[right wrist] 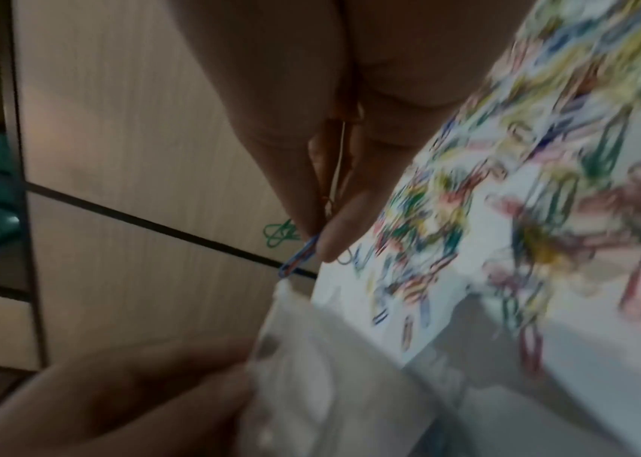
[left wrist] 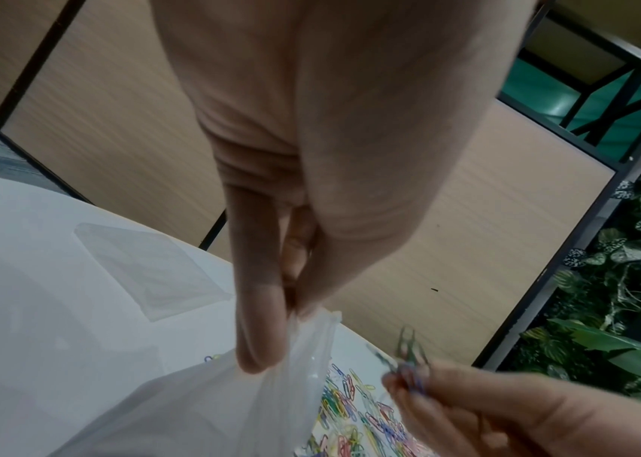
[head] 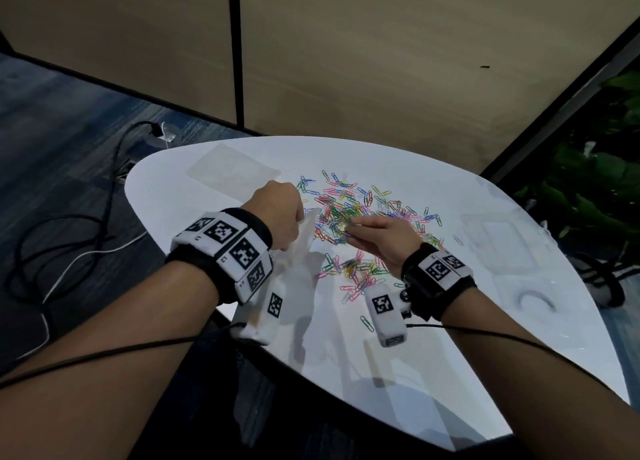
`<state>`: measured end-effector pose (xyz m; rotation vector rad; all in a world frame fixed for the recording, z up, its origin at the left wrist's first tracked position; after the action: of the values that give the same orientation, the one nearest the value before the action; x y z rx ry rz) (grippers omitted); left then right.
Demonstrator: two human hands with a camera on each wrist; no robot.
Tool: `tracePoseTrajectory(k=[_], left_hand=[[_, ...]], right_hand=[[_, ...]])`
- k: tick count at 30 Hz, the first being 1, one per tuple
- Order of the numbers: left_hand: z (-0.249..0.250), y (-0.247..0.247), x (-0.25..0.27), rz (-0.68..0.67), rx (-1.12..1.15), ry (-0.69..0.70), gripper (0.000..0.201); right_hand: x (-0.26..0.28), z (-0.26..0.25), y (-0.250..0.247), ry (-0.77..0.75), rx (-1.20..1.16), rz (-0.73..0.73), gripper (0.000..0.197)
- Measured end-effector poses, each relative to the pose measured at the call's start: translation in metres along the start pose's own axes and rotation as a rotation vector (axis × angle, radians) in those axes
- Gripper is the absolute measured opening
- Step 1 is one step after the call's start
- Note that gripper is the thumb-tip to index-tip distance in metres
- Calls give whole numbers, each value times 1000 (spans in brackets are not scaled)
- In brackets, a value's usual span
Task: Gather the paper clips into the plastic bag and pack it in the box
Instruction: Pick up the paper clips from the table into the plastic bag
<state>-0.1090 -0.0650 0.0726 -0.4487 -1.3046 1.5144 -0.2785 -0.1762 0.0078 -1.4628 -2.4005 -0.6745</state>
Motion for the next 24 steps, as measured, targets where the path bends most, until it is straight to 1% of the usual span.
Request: tracePoseTrajectory(k=[3, 5, 8, 9, 11, 13, 14, 16, 17, 18, 19, 20, 21, 22, 23, 24], left_hand=[[5, 2, 2, 10, 4, 8, 25], [7, 3, 3, 9, 11, 16, 25], [8, 2, 4, 11, 28, 10, 24], [8, 2, 4, 11, 28, 9, 25], [9, 3, 3, 4, 24, 16, 27], [11, 5, 3, -11, 22, 23, 27], [11, 5, 3, -12, 21, 25, 27], [11, 3, 4, -2, 20, 22, 26], [10, 2, 4, 6, 21, 18, 26], [9, 1, 4, 10, 23, 15, 27], [8, -1, 5, 9, 23, 13, 27], [7, -1, 5, 6, 22, 11, 27], [5, -2, 6, 2, 20, 10, 27], [4, -2, 7, -2, 15, 10, 27], [4, -2, 7, -6, 7, 11, 28], [3, -3, 8, -8, 0, 11, 28]], right_hand=[[15, 7, 33, 52, -86, -102, 19], [19, 17, 46, 80, -76, -127, 22], [19, 28, 56, 77, 87, -89, 15], [18, 30, 58, 66, 165, -87, 18], [18, 28, 64, 4, 393, -160, 29], [24, 21, 72, -126, 691, -258, 37], [29, 14, 74, -200, 780, -274, 38], [34, 2, 66, -301, 779, -239, 34], [34, -3, 56, -331, 764, -199, 28], [31, -4, 42, -327, 769, -148, 22], [28, -3, 26, -284, 820, -100, 18], [26, 2, 8, -195, 915, -51, 27], [26, 11, -13, -56, 1025, -9, 45], [29, 24, -34, 115, 1116, 25, 61], [38, 37, -52, 269, 1170, 46, 69], [47, 50, -65, 382, 1166, 54, 71]])
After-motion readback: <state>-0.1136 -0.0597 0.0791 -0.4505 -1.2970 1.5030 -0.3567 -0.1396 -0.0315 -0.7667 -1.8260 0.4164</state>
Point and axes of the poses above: each hand's wrist, its own x-axis away from the middle knuckle, its own y-axis out of the palm, z = x × y, the point moved 7 cm from there along -x, towards the middle knuckle, and after that the axes turned 11 degrees about -x, right-handed, at the moved point
